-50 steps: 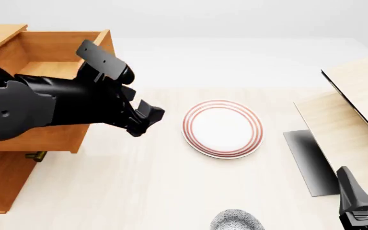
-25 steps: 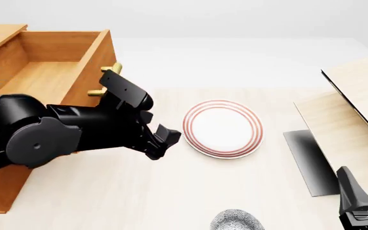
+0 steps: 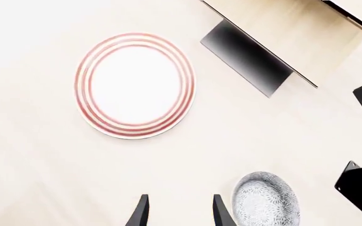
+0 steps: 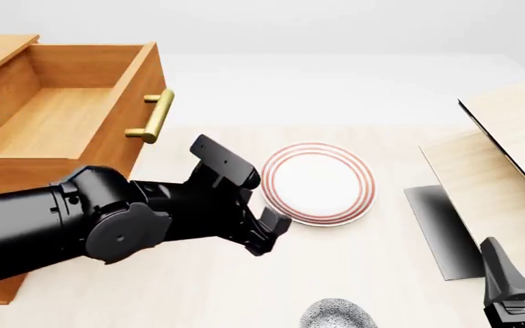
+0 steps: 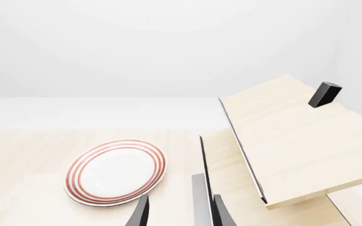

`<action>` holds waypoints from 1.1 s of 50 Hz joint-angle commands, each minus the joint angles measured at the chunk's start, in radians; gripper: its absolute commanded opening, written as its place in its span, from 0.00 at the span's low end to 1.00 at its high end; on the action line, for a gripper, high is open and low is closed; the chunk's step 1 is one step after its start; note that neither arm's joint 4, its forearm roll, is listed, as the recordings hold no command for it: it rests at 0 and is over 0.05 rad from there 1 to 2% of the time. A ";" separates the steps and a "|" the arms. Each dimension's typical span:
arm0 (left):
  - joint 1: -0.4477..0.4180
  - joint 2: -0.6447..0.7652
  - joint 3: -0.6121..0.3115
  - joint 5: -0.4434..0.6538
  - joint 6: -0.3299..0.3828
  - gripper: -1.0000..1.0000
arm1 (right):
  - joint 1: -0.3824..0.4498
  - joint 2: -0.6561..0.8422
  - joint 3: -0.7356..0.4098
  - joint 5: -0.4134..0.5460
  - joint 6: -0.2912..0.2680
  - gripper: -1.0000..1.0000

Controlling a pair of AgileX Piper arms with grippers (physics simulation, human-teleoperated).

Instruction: Open the top drawer of the cabinet and put the bowl in it.

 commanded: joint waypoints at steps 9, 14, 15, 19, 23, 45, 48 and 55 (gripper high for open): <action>-0.045 0.098 0.021 -0.077 -0.027 1.00 | 0.000 -0.001 0.000 0.000 0.000 1.00; -0.062 0.127 0.008 -0.082 -0.039 1.00 | 0.000 -0.001 0.000 0.000 0.000 1.00; -0.060 0.133 0.010 -0.083 -0.035 1.00 | 0.000 -0.001 0.000 0.000 0.000 1.00; -0.066 0.147 0.011 -0.095 -0.043 1.00 | 0.000 -0.001 0.000 0.000 0.000 1.00; -0.070 0.162 0.015 -0.107 -0.051 1.00 | 0.000 -0.001 0.000 0.000 0.000 1.00; -0.149 0.283 -0.028 -0.159 -0.118 1.00 | 0.000 -0.001 0.000 0.000 0.000 1.00; -0.153 0.289 -0.028 -0.164 -0.125 1.00 | 0.000 -0.001 0.000 0.000 0.000 1.00; -0.170 0.322 -0.034 -0.177 -0.140 1.00 | 0.000 -0.001 0.000 0.000 0.000 1.00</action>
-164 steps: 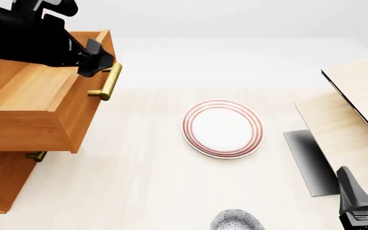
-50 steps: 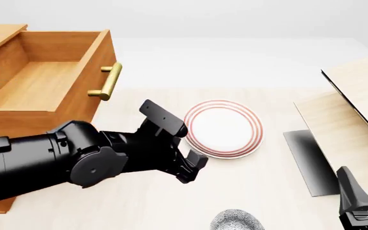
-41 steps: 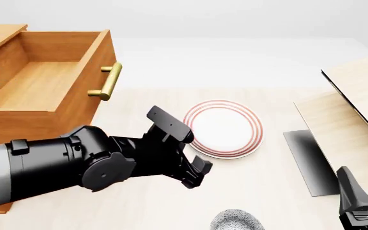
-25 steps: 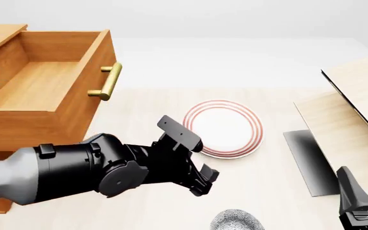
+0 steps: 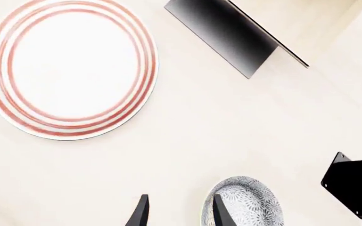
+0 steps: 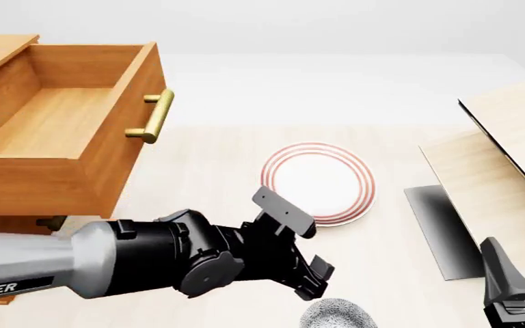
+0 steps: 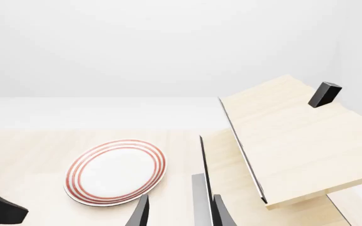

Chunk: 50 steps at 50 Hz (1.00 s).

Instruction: Open the top drawer of the cabinet and put the bowl in it.

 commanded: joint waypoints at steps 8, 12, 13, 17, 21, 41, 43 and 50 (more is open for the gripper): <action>-0.043 0.066 -0.027 -0.019 -0.035 1.00 | 0.000 0.000 0.000 0.000 0.000 1.00; -0.063 0.087 -0.047 -0.020 -0.054 1.00 | 0.000 0.000 0.000 0.000 0.000 1.00; -0.064 0.094 -0.050 -0.018 -0.050 1.00 | 0.000 -0.001 0.000 0.000 0.000 1.00; -0.070 0.108 -0.054 -0.020 -0.059 1.00 | 0.000 -0.001 0.000 0.000 0.000 1.00; -0.081 0.136 -0.058 -0.026 -0.084 1.00 | 0.000 0.000 0.000 0.000 0.000 1.00; -0.099 0.200 -0.069 -0.024 -0.134 1.00 | 0.000 0.000 0.000 0.000 0.000 1.00; -0.109 0.211 -0.073 -0.027 -0.153 1.00 | 0.000 -0.001 0.000 0.000 0.000 1.00; -0.099 0.219 -0.067 -0.028 -0.132 1.00 | 0.000 -0.001 0.000 0.000 0.000 1.00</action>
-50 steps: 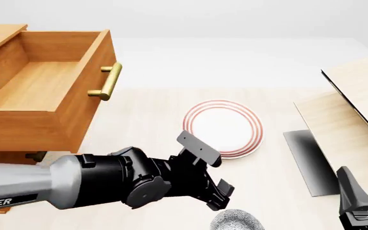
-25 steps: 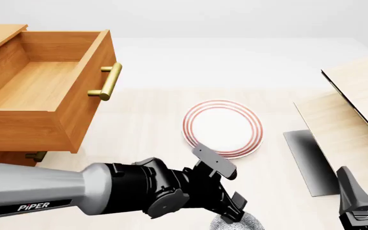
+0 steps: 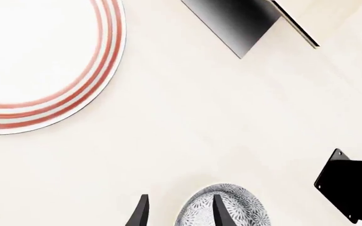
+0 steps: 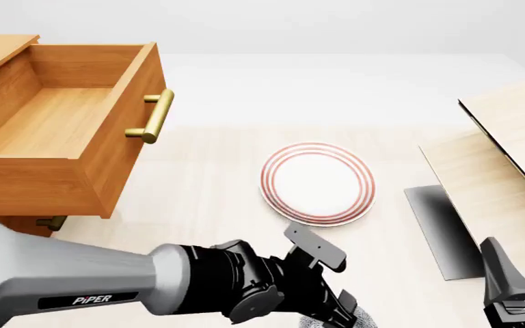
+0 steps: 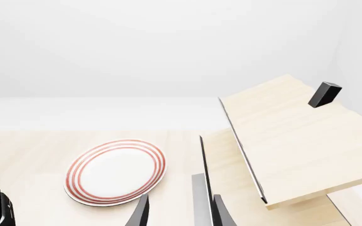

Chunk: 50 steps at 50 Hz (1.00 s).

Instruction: Open the top drawer of the cabinet and put the bowl in it.

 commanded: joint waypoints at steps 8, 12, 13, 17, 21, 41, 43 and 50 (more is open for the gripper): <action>-0.013 0.046 0.001 -0.023 -0.035 1.00 | 0.000 -0.001 0.000 0.000 0.000 1.00; -0.016 0.058 -0.004 -0.025 -0.036 1.00 | 0.000 -0.001 0.000 0.000 0.000 1.00; -0.016 0.060 -0.005 -0.025 -0.035 1.00 | 0.000 -0.001 0.000 0.000 0.000 1.00; -0.016 0.063 -0.002 -0.031 -0.037 1.00 | 0.000 -0.001 0.000 0.000 0.000 1.00; -0.023 0.071 -0.009 -0.030 -0.046 1.00 | 0.000 -0.001 0.000 0.000 0.000 1.00; -0.044 0.124 -0.029 -0.047 -0.071 1.00 | 0.000 -0.001 0.000 0.000 0.000 1.00; -0.041 0.123 -0.026 -0.048 -0.066 1.00 | 0.000 -0.001 0.000 0.000 0.000 1.00; -0.014 0.097 0.009 -0.062 -0.055 0.00 | 0.000 -0.001 0.000 0.000 0.000 1.00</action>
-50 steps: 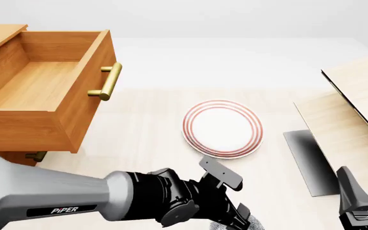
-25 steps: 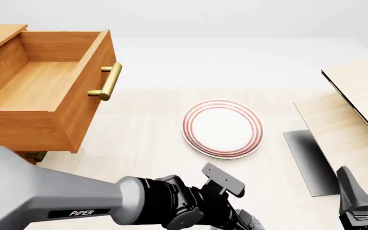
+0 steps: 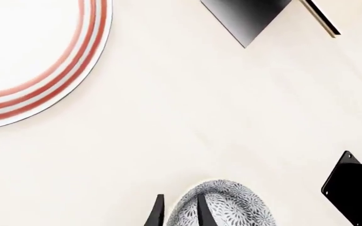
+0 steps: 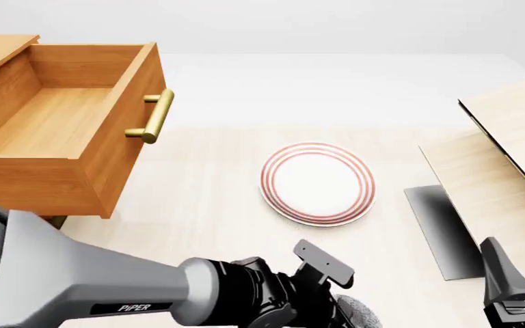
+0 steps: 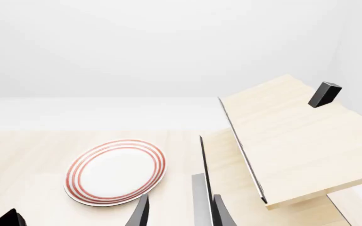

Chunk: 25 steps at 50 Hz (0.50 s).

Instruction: Open the top drawer of the cabinet and put the bowl in it.

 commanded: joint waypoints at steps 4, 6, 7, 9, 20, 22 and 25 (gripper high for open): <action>0.024 -0.017 0.040 -0.020 0.010 0.00 | 0.000 -0.001 0.000 0.000 0.000 1.00; 0.025 -0.022 0.041 -0.017 0.014 0.00 | 0.000 -0.001 0.000 0.000 0.000 1.00; 0.028 -0.028 0.042 -0.015 0.016 0.00 | 0.000 0.000 0.000 0.000 0.000 1.00; 0.021 -0.030 0.037 -0.012 0.013 0.00 | 0.000 0.000 0.000 0.000 0.000 1.00; 0.034 -0.101 0.054 0.000 0.017 0.00 | 0.000 -0.001 0.000 0.000 0.000 1.00; 0.028 -0.111 0.051 0.004 0.013 0.00 | 0.000 -0.001 0.000 0.000 0.000 1.00; 0.035 -0.134 0.057 0.010 0.021 0.00 | 0.000 -0.001 0.000 0.000 0.000 1.00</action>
